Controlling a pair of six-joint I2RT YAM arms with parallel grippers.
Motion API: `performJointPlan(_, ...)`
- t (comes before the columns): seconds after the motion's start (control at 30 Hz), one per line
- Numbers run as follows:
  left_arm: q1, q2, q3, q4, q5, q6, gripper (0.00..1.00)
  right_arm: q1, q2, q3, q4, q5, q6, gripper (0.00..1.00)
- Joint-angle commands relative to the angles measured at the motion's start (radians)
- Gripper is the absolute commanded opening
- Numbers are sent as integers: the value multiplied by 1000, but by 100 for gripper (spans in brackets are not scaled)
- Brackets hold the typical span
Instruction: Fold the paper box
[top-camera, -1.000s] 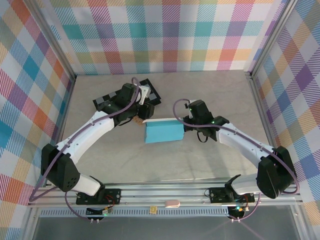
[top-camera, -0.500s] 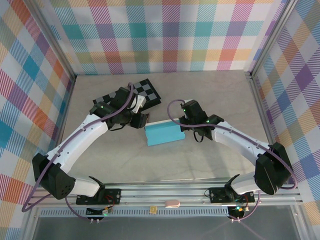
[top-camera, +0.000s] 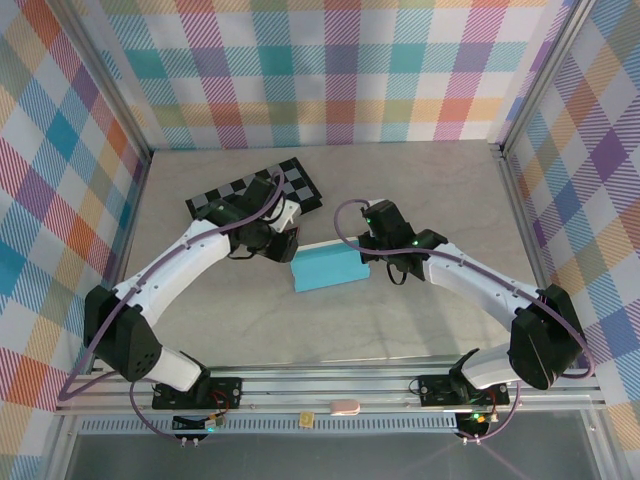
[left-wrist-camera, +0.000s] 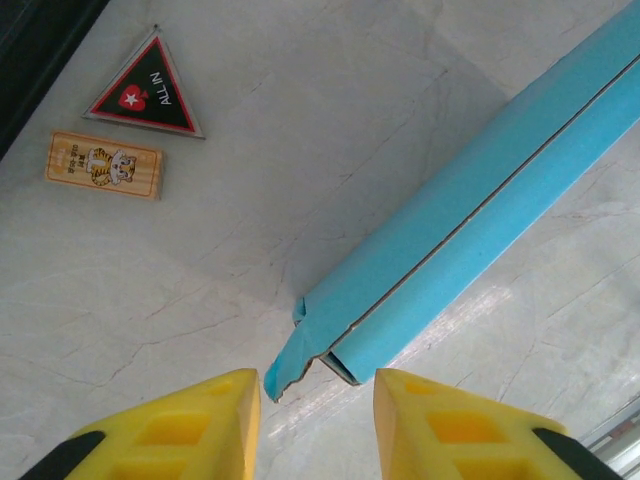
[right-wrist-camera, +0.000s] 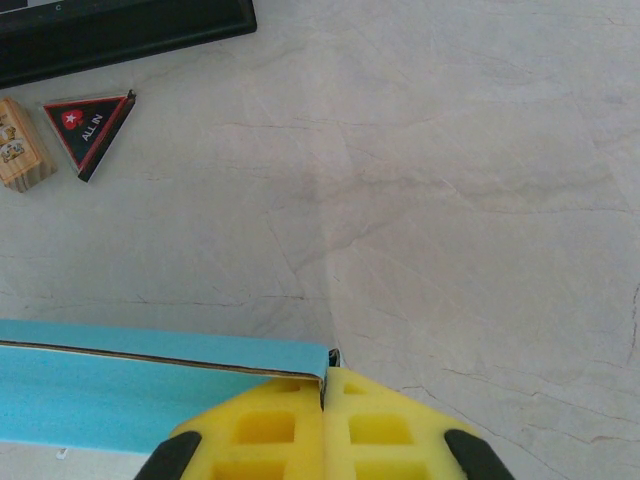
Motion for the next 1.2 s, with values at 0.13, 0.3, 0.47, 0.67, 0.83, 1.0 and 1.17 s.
performJointPlan(0.13,-10,38,17,-20,-16,21,30,7,15,17,-47,0,18,0)
performJointPlan(0.3,-12,46,26,-19,-18,17,24,6,16,17,-47,0,16,0)
performJointPlan(0.47,-13,55,27,-23,-15,14,16,7,16,17,-46,-2,18,0)
performJointPlan(0.67,-16,61,40,-25,-11,4,6,7,16,17,-49,-2,19,0)
performJointPlan(0.83,-20,72,50,-28,13,-33,0,7,18,19,-51,-3,21,0)
performJointPlan(1.0,-36,88,62,-21,12,-145,0,6,19,19,-51,0,30,0)
performJointPlan(1.17,-54,75,39,23,-36,-286,0,7,19,17,-49,0,39,0)
